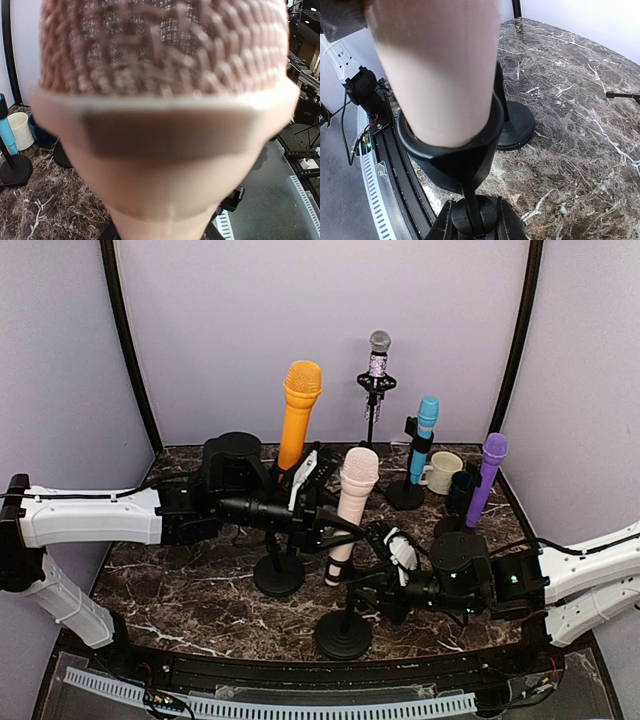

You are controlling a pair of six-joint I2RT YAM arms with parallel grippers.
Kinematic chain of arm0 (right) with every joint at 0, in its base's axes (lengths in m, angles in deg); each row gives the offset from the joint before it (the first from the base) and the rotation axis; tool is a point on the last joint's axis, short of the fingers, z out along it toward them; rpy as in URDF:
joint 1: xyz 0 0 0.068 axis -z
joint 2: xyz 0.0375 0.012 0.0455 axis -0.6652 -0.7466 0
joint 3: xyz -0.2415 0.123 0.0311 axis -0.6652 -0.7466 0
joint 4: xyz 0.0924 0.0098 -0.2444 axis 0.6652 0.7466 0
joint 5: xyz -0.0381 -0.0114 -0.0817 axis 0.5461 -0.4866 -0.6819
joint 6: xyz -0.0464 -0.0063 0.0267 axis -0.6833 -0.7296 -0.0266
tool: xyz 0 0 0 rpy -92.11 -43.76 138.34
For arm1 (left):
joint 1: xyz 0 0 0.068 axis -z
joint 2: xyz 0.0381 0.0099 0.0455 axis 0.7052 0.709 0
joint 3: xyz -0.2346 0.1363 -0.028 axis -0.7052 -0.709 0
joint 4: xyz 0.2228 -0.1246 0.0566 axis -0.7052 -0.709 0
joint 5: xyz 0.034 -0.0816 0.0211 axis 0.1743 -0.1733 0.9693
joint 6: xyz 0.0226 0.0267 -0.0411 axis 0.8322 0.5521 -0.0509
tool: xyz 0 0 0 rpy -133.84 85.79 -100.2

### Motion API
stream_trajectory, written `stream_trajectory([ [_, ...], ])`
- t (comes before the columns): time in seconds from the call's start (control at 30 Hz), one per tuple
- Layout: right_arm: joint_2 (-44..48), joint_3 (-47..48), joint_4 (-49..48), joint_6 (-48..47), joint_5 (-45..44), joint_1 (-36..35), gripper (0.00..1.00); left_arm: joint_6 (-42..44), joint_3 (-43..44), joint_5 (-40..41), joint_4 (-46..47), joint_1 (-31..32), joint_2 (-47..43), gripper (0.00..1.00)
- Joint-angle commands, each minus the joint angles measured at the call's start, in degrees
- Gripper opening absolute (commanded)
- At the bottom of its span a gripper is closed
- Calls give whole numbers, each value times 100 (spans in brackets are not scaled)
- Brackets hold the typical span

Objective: Remove the microphone from the stand
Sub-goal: Remove the microphone from the microphone stand.

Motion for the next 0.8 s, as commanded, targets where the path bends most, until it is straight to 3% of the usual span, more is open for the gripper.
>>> stream_trajectory([
  [0.0,-340,-290,1337,139,-33,-34,0,-540,618,-86,142,-69,-185,0],
  [0.27,-472,-255,1352,194,-43,-42,0,-447,806,113,-215,-93,-178,0],
  [0.5,-571,-179,1473,406,-140,-41,0,-56,110,-661,935,-93,-559,0],
  [0.77,-648,-38,1654,716,-215,-37,0,118,-72,-965,1097,-92,-694,0],
])
